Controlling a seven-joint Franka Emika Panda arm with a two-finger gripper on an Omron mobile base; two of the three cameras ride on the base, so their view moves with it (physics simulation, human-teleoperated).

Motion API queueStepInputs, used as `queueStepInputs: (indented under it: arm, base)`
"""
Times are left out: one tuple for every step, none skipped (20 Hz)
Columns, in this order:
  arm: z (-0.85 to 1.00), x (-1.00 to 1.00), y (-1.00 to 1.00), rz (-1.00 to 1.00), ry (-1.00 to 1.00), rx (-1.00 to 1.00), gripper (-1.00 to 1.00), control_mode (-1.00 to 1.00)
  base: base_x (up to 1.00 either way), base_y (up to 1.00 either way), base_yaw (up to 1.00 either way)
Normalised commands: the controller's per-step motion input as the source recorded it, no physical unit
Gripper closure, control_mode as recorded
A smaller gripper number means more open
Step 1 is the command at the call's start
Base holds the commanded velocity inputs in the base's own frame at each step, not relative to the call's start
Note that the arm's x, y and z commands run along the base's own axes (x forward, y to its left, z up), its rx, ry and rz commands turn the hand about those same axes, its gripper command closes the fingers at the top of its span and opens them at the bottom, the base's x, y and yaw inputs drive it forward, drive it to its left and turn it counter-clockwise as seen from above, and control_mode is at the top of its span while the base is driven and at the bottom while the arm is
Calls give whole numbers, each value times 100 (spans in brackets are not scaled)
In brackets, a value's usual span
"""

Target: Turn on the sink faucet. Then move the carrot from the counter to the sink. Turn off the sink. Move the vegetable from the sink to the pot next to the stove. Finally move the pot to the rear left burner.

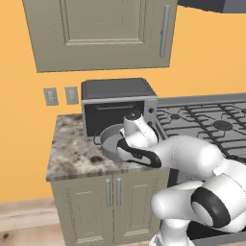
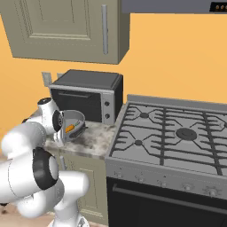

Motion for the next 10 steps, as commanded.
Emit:
queueStepInputs:
  arm:
    - [43, -79, -57, -14, -9, 1, 100, -100]
    - [44, -76, -59, -15, -6, 1, 100, -100]
    - [44, -70, -64, -17, -2, 1, 100, -100]
    - [47, -62, -73, -18, 0, 2, 100, -100]
    - [47, -56, -73, -17, 0, 1, 100, -100]
    - [48, -44, -73, -19, 0, 0, 100, -100]
    - [49, -33, -80, -21, 0, 0, 100, -100]
    - [55, -22, -82, -20, 0, 0, 100, -100]
    - [56, -14, -84, -20, 1, 0, 100, -100]
    - [56, -8, -86, -21, 1, 0, 100, -100]
  base:
    - [0, 0, 0]
    - [0, 0, 0]
    - [0, 0, 0]
    - [0, 0, 0]
    - [0, 0, 0]
    - [0, 0, 0]
    - [0, 0, 0]
    - [0, 0, 0]
    - [0, 0, 0]
    - [0, 0, 0]
